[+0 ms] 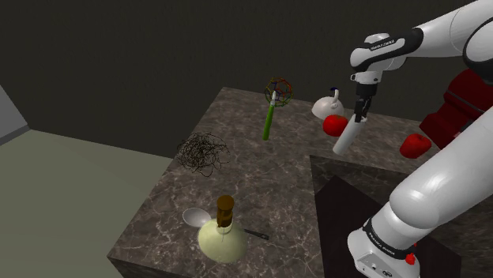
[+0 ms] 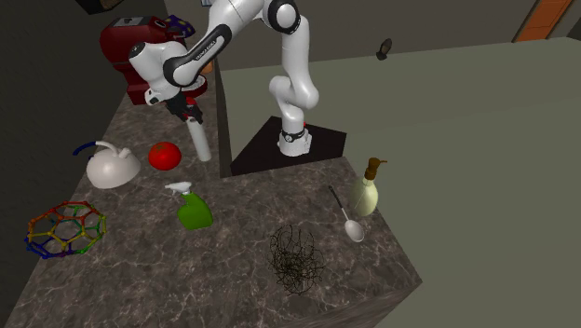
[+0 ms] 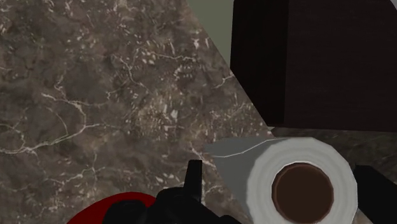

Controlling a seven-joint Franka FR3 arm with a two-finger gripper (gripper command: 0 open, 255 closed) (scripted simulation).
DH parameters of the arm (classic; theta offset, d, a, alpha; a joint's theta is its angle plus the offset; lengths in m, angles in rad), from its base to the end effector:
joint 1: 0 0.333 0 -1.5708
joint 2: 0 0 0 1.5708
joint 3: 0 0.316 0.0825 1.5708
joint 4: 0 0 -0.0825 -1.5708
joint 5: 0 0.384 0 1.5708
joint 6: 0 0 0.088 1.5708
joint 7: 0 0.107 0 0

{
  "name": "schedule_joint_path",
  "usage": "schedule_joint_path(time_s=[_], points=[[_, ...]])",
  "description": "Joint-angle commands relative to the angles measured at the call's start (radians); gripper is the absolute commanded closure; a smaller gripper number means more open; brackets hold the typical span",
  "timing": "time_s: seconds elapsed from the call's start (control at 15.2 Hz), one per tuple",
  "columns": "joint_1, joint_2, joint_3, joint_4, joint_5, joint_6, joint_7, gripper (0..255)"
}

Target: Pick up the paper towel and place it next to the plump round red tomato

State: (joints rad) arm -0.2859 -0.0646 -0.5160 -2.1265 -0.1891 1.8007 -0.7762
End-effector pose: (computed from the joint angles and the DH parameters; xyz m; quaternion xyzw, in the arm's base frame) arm 0.3335 -0.3706 0.4158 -0.9882 -0.0235 0.1453 0.0434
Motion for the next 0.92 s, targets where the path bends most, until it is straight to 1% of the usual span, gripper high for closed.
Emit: schedule_joint_path(time_s=[0.0,0.07,0.33,0.86], points=[[0.0,0.0,0.0,0.0,0.0,0.0,0.0,0],[0.0,0.0,0.0,0.0,0.0,0.0,0.0,0],[0.009,0.007,0.01,0.131,0.013,-0.126,-0.007,0],[0.009,0.007,0.01,0.131,0.013,-0.126,-0.007,0]])
